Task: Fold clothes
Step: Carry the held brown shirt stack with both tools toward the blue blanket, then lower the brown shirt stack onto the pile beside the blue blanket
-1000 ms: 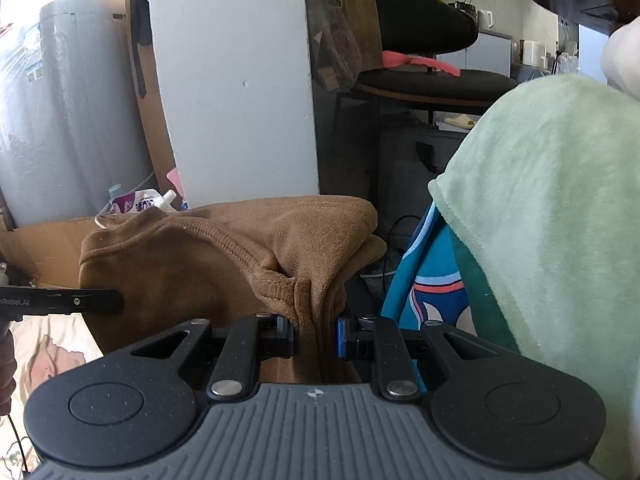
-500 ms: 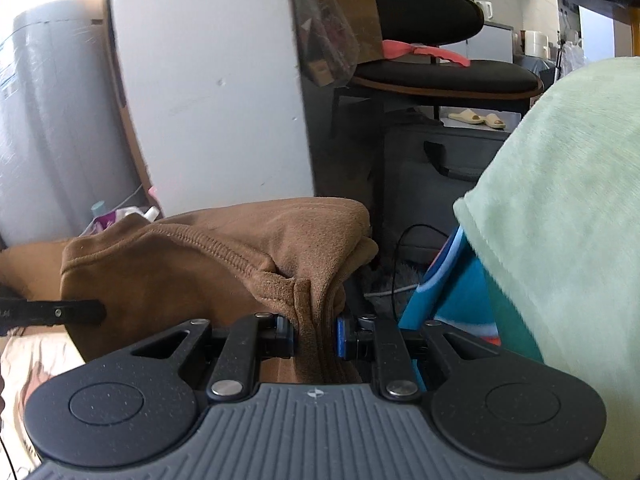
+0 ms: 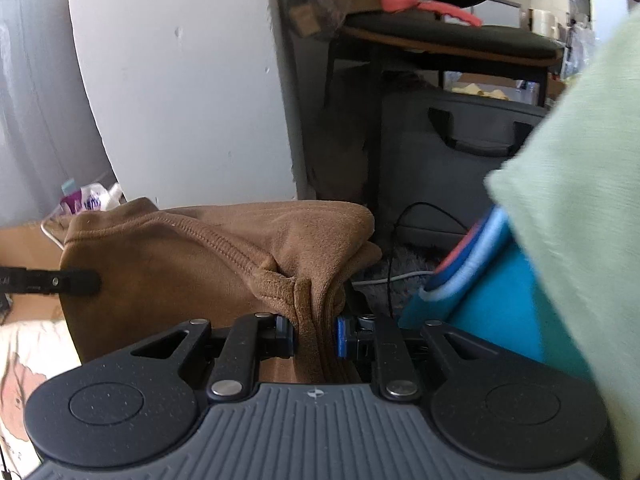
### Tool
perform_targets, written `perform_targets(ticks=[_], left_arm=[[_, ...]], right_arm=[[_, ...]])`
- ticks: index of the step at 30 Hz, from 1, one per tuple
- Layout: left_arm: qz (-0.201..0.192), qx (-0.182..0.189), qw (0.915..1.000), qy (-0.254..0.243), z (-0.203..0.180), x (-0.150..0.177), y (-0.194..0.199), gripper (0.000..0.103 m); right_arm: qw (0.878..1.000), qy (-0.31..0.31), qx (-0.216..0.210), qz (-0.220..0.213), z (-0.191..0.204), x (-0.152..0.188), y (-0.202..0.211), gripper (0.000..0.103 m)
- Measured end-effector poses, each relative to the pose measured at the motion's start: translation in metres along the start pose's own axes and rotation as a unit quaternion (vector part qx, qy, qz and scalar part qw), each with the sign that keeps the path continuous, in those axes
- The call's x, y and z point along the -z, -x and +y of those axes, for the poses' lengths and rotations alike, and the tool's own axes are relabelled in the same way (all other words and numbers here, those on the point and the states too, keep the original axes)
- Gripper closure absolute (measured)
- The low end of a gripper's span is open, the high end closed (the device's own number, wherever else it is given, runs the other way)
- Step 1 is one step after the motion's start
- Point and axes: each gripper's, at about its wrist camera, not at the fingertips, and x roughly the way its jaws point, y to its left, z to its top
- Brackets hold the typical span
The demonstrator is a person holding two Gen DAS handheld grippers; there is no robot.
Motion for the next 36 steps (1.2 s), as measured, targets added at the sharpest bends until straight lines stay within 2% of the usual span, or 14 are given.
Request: perform_targets(ticks=[13, 19, 21, 23, 26, 36], left_arm=[[0.024, -0.039, 0.9982, 0.039, 0.063, -0.007, -0.065, 0.098], [0.032, -0.060, 0.9964, 0.050, 0.086, -0.005, -0.092, 0.098], [0.033, -0.065, 0.9959, 0.054, 0.091, -0.004, -0.097, 0.098], [0.038, -0.074, 0.9949, 0.057, 0.095, -0.004, -0.102, 0.096], [0.041, -0.085, 0.9936, 0.062, 0.098, -0.003, -0.105, 0.092], [0.017, -0.128, 0.9902, 0.052, 0.094, -0.013, -0.084, 0.079]], right_arm=[[0.997, 0.055, 0.000, 0.061, -0.001, -0.005, -0.097, 0.081], [0.994, 0.072, 0.016, 0.086, -0.010, -0.004, -0.125, 0.077], [0.992, 0.082, 0.022, 0.095, -0.011, -0.004, -0.133, 0.075], [0.990, 0.091, 0.028, 0.103, -0.012, -0.004, -0.140, 0.064], [0.986, 0.110, 0.044, 0.118, -0.012, -0.005, -0.151, 0.056], [0.979, 0.118, 0.092, 0.136, -0.015, -0.030, -0.168, 0.056]])
